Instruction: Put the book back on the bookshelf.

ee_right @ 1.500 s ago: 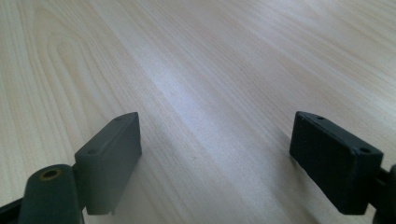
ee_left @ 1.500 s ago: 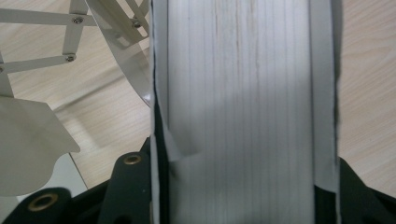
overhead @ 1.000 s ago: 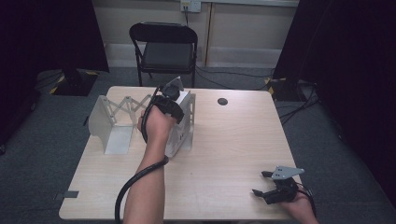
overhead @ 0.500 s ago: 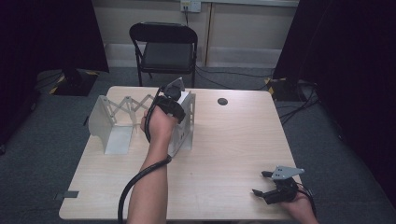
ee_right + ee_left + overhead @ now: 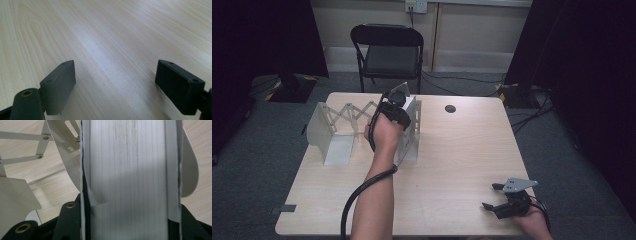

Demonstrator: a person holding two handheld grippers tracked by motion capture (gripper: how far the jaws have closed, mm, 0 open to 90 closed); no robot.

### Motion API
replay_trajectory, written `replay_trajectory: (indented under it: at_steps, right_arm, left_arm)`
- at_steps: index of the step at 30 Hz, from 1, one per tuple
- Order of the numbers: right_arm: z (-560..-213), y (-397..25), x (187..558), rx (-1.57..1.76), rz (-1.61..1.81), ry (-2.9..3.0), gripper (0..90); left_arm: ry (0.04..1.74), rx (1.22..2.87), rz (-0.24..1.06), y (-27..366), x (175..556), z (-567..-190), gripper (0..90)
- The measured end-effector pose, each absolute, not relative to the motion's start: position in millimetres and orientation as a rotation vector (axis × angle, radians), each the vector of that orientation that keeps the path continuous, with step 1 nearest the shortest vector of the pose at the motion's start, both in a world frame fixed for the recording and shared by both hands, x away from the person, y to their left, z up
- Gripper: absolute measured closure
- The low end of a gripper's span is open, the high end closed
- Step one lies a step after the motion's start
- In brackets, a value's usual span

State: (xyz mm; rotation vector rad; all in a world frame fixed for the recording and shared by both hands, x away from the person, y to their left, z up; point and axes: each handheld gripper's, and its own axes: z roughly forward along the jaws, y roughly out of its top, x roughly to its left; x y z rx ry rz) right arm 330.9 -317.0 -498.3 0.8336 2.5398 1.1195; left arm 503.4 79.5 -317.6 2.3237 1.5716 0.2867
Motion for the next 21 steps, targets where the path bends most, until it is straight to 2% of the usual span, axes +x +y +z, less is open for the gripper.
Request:
replay_trajectory:
  at_steps: [21]
  right_arm:
    - [-498.3,-317.0,330.8,0.831,1.119,2.54,16.1]
  left_arm:
    - [1.586,2.287,0.302,81.5,502.2,-321.1,51.3]
